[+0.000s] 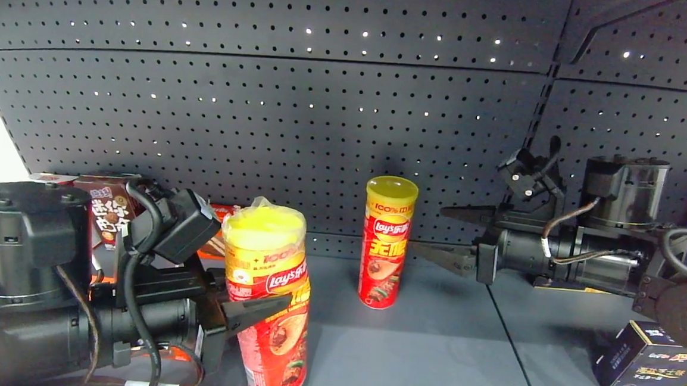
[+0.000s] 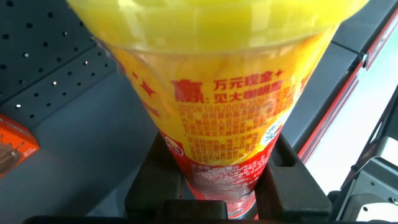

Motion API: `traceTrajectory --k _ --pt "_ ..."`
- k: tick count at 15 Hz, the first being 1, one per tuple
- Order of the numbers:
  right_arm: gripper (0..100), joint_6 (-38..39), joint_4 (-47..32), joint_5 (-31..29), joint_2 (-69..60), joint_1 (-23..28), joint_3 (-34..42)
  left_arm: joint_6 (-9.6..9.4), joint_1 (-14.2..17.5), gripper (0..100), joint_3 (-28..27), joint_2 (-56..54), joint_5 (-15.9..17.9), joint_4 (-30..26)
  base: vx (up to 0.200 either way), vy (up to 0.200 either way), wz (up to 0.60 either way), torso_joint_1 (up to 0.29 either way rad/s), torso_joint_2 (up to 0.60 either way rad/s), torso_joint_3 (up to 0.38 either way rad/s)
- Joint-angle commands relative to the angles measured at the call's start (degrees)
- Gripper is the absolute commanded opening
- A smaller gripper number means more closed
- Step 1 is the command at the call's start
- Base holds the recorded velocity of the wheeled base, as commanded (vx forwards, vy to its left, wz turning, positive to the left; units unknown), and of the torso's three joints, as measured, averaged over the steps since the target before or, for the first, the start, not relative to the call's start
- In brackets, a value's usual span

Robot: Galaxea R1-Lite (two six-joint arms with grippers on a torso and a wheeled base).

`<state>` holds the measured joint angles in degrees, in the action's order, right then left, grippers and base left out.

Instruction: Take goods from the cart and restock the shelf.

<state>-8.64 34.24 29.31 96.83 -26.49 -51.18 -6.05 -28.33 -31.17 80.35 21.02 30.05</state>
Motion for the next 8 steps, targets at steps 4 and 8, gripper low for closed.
traceTrajectory --k 4,8 --pt "100 -0.4 0.3 3.0 1.6 0.7 0.0 -0.02 0.1 0 -0.1 0.1 -0.1 0.0 0.000 0.000 0.00 0.000 0.00 0.000" --pt "100 -1.2 0.8 5.5 4.1 1.7 0.1 0.07 0.2 0 -0.6 -0.5 -0.3 -0.3 0.000 0.000 0.00 0.000 0.00 0.000"
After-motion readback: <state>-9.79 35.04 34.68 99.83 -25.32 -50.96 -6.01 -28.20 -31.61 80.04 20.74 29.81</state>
